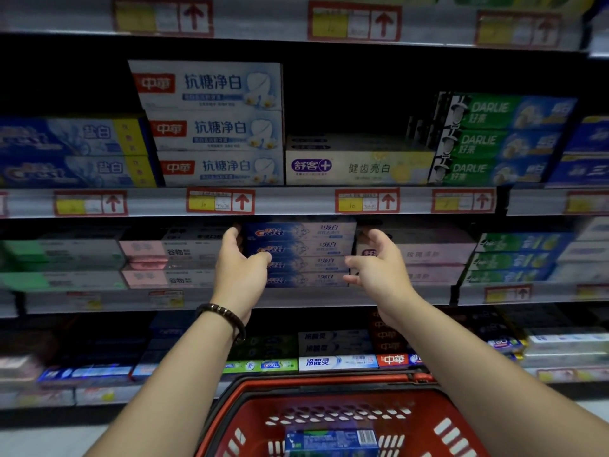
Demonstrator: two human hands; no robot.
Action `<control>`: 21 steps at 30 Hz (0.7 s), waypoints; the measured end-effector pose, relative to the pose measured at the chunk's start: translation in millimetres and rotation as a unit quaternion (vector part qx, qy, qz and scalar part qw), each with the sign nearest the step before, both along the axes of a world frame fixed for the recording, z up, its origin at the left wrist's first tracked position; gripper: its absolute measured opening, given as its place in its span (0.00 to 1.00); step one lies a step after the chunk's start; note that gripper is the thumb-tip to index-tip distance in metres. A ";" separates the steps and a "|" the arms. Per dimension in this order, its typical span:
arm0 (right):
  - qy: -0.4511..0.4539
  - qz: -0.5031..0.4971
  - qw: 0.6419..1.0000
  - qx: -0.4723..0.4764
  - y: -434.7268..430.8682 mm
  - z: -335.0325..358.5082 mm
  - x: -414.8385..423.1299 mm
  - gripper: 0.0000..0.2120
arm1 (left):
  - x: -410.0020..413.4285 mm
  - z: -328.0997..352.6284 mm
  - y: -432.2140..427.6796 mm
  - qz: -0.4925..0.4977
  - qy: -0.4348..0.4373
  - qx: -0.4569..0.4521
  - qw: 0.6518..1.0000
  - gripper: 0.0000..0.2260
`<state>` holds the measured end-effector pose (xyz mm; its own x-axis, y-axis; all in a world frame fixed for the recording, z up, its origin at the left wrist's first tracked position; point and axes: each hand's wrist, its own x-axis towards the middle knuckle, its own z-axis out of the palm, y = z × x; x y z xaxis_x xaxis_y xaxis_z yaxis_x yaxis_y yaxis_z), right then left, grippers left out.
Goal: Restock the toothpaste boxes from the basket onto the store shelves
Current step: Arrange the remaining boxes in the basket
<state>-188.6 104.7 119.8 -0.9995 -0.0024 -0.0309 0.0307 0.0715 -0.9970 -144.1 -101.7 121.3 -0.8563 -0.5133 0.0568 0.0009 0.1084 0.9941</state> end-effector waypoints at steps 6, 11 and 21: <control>0.021 0.006 1.000 0.003 3.6 1.6 11.6 0.36 | 12.2 1.2 4.7 -0.014 -0.005 0.016 1.000 0.36; 0.027 0.015 0.999 -0.010 10.8 0.0 26.6 0.34 | 23.8 1.8 5.2 -0.015 -0.014 0.036 0.999 0.37; 0.047 0.032 0.998 -0.009 25.1 -3.5 53.1 0.31 | 56.4 3.6 17.3 -0.022 -0.030 0.003 0.999 0.28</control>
<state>-135.5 129.8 116.2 -0.9957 -0.0657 0.0645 -0.0680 0.0523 -0.9963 -87.7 -84.5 124.9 -0.8798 -0.4754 0.0008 -0.0545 0.1026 0.9932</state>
